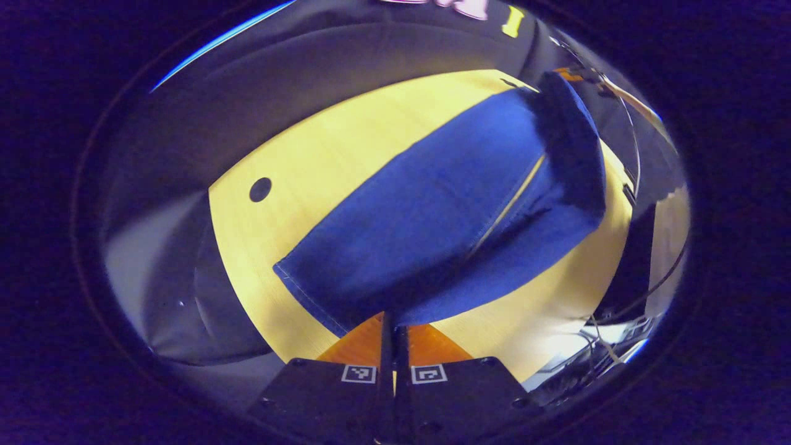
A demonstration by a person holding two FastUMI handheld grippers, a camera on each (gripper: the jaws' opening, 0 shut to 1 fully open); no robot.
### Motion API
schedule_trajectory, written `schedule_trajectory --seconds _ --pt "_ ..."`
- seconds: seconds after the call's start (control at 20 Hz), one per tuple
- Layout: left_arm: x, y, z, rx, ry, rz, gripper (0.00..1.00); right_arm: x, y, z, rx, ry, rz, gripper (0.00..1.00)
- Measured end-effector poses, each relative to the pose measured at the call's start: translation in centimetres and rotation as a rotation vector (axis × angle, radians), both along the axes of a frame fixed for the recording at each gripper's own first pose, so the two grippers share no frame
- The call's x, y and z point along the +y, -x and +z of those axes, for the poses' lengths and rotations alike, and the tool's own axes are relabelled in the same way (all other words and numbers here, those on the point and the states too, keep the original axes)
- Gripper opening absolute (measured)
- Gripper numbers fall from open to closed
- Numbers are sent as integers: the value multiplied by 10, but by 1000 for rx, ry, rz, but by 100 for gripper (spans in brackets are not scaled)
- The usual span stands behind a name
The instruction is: Grasp the waist and the cuffs of the jeans and fold them to make the two legs overlap; first hold the waist and fold one-third of the jeans toward the cuffs, then hold the cuffs and fold the remaining one-third in the same direction to finish folding.
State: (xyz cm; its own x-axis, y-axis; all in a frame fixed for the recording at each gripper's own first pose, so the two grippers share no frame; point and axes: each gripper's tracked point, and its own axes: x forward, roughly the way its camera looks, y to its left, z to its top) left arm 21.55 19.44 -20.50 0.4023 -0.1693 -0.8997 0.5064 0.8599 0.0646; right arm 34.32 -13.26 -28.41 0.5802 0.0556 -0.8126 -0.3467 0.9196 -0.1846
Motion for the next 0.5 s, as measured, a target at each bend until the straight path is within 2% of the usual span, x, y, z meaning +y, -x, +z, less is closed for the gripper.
schedule_trajectory --seconds 0.15,0.25,0.3,0.35,0.4,0.45,0.5 --pt "11 -16 4 -23 64 229 6 -5 -29 -10 16 -75 -174 4" --pt "15 -16 5 -19 52 332 6 -9 -32 3 45 -113 -265 4" --pt "12 -15 4 -6 57 374 3 -8 -33 11 65 -137 -309 5" --pt "8 -14 2 13 63 400 6 -8 -41 18 72 -150 -334 5" --pt "9 -14 1 8 50 417 6 -6 -46 27 65 -141 -332 5" --pt "8 -17 2 -2 29 427 11 -2 -49 37 45 -112 -313 3" --pt "6 -19 -2 -24 14 427 17 -1 -53 49 25 -73 -286 21"
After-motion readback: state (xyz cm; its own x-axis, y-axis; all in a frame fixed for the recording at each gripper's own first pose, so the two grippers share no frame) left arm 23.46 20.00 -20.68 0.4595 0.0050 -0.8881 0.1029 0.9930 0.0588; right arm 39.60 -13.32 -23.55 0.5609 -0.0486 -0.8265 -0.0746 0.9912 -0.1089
